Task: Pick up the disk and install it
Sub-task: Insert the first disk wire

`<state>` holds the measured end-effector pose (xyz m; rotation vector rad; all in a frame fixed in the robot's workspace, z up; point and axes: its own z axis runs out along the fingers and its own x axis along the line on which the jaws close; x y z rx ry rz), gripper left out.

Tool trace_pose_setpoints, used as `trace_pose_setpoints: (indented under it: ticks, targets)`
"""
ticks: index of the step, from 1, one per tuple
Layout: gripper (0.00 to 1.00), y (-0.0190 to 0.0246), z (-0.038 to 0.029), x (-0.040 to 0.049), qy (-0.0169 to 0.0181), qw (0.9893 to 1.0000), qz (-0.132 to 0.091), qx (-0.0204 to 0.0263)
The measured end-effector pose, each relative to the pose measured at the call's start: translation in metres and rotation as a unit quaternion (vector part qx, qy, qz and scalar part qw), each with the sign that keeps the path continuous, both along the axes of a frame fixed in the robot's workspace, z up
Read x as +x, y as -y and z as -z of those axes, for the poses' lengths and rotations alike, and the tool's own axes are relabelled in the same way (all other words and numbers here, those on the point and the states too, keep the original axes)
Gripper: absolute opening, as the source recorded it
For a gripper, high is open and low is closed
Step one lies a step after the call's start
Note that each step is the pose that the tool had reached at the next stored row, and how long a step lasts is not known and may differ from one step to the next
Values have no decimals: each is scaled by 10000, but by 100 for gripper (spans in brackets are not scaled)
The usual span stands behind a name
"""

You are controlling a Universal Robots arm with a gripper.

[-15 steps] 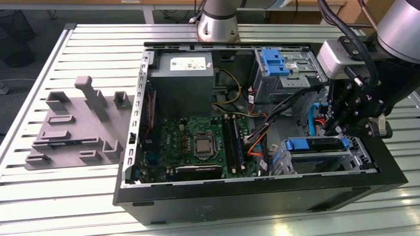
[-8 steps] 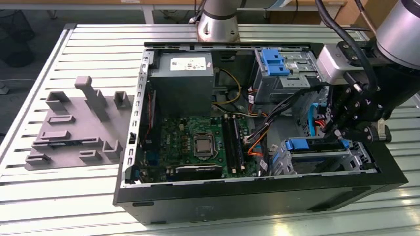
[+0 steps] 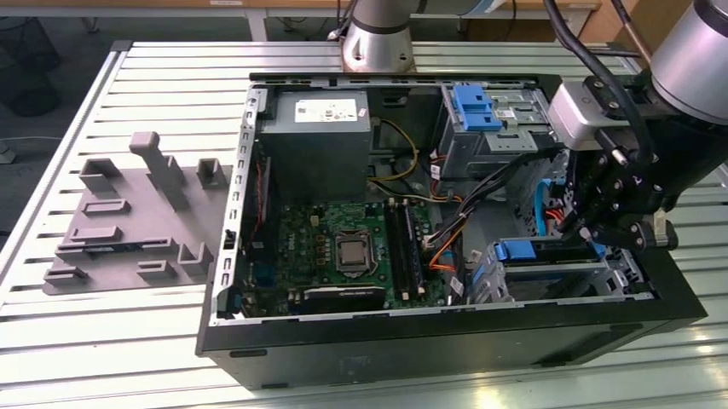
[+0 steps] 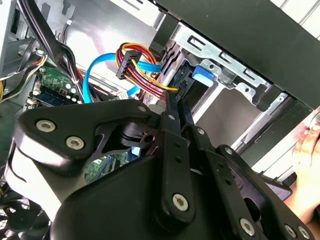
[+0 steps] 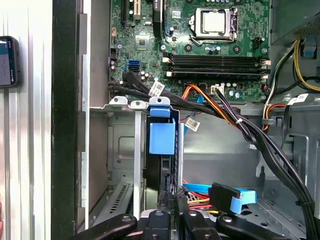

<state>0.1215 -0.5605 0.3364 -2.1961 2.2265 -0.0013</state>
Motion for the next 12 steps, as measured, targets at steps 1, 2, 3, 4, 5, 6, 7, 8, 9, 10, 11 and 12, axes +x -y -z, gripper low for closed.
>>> trace_pose_setpoints:
  ticks: [1,2,3,4,5,6,7,8,9,10,11,12]
  targets:
    - [16,2,2,0,0,10000,0,0]
    - [16,3,3,0,0,10000,0,-1]
    - [16,4,5,0,0,10000,0,-1]
    - [16,5,6,0,0,10000,0,-1]
    - [16,7,9,0,0,10000,0,-1]
    - [16,7,12,0,0,10000,0,-1]
    - [16,8,15,0,0,10000,0,-1]
    - [16,9,17,0,0,10000,0,-2]
    - [16,9,20,0,0,10000,2,-1]
    - [16,9,22,0,0,10000,3,-2]
    - [16,9,23,0,0,10000,6,-2]
    - [16,9,23,0,-1,10000,10,-2]
